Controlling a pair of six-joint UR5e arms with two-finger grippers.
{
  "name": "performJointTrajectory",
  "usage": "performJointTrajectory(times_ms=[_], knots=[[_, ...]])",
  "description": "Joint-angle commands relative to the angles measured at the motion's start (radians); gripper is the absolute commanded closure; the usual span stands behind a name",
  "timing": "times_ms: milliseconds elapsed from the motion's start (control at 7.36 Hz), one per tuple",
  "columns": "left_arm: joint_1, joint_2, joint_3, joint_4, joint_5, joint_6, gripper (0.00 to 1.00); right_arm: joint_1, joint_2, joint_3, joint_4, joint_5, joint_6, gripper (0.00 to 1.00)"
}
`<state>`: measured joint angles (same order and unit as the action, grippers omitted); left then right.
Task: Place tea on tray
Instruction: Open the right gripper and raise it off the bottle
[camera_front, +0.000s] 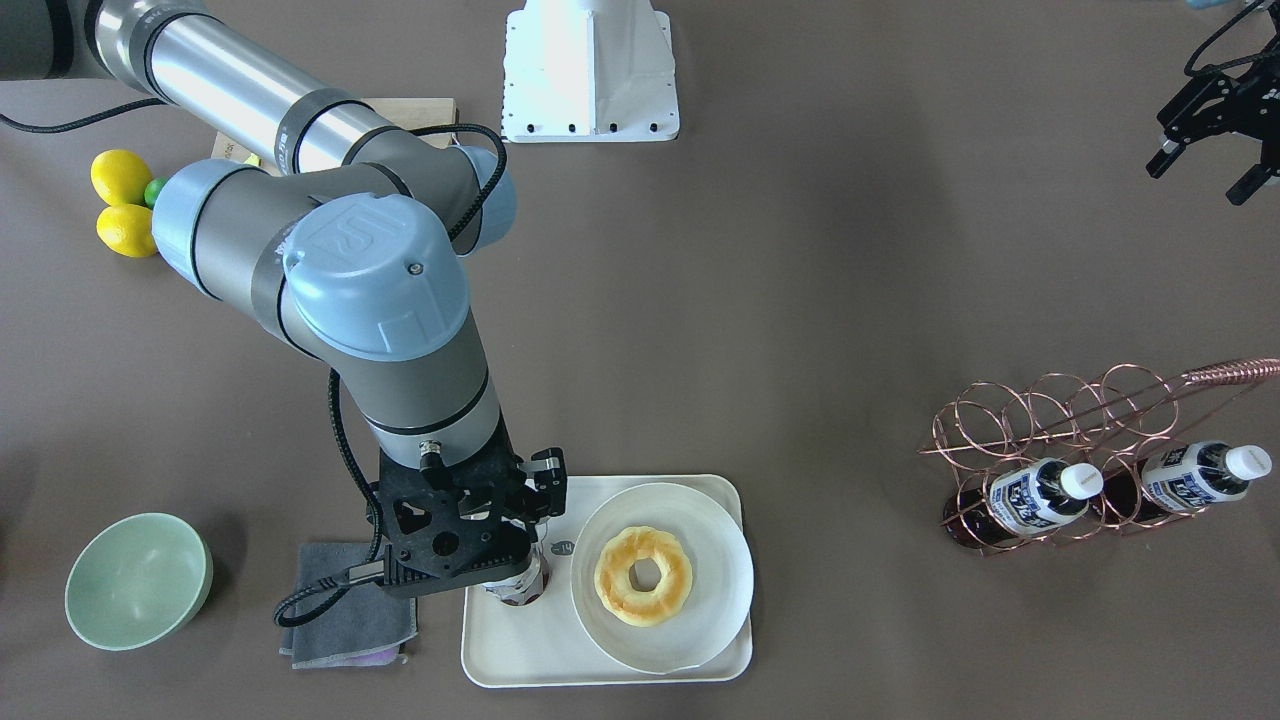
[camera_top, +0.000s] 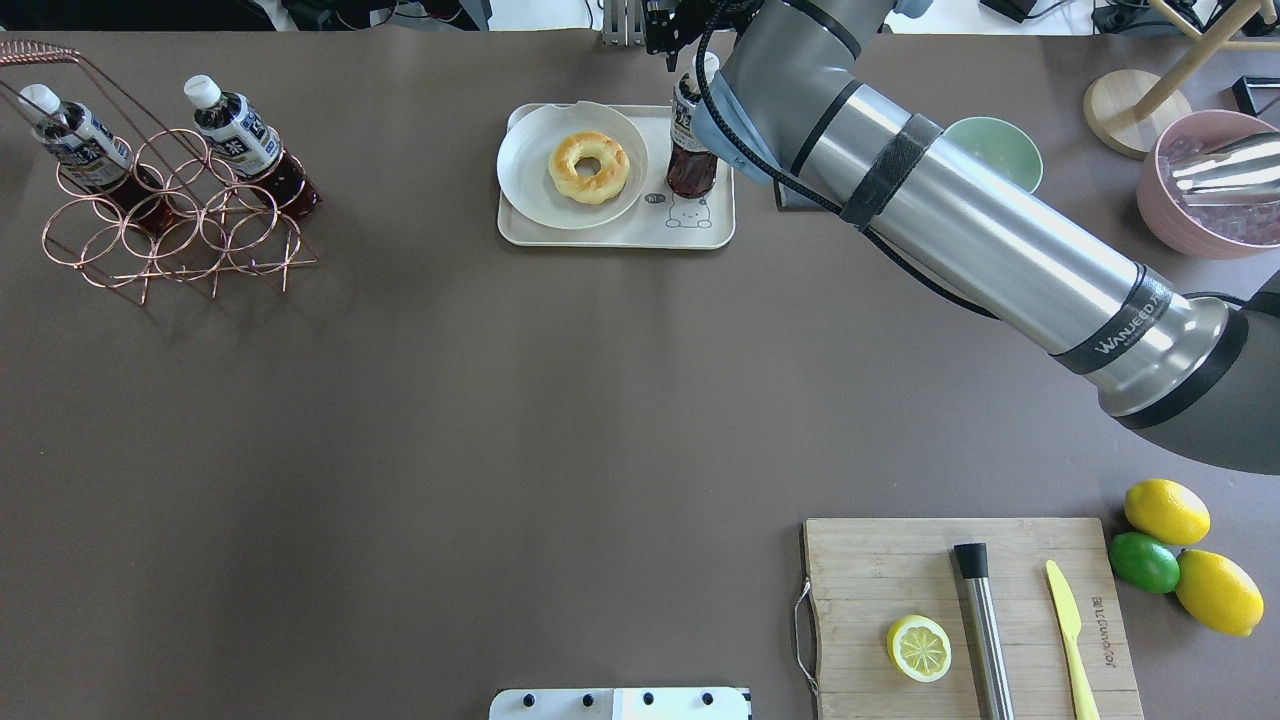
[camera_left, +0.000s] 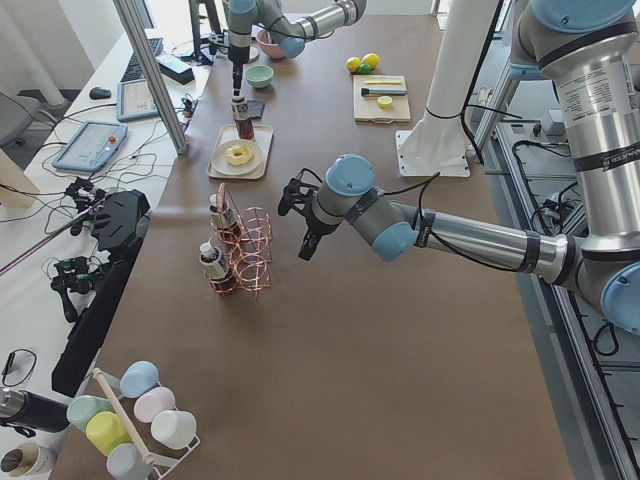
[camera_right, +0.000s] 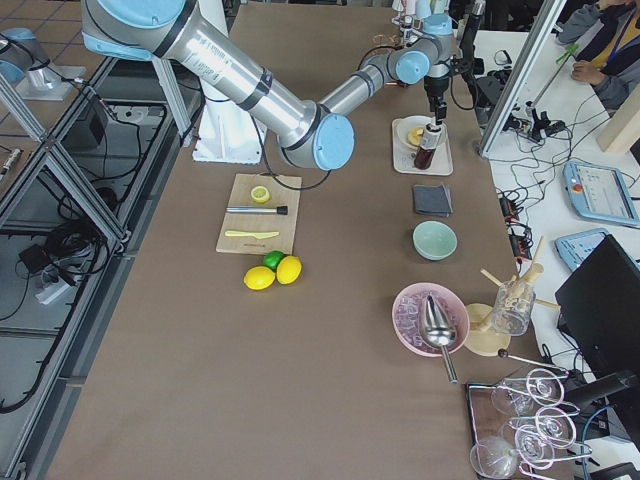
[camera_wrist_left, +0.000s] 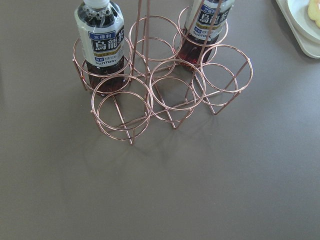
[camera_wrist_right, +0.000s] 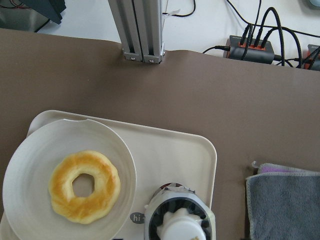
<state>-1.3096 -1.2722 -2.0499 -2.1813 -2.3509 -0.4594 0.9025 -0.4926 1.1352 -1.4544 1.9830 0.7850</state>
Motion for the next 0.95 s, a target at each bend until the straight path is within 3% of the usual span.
performJointTrajectory(times_ms=[0, 272, 543, 815], knots=[[0.000, 0.002, -0.001, 0.000, 0.001, 0.002, 0.03, 0.051, -0.079, 0.175, -0.108, 0.104, -0.012, 0.00], [-0.011, 0.008, -0.009, 0.006, -0.068, -0.002, 0.03, 0.137, -0.296, 0.442, -0.187, 0.190, -0.074, 0.00], [-0.005, 0.014, 0.017, 0.018, -0.128, 0.008, 0.04, 0.223, -0.566, 0.694, -0.314, 0.207, -0.319, 0.00], [0.000, 0.002, 0.120, 0.020, -0.123, 0.010, 0.04, 0.370, -0.781, 0.716, -0.308, 0.284, -0.627, 0.00]])
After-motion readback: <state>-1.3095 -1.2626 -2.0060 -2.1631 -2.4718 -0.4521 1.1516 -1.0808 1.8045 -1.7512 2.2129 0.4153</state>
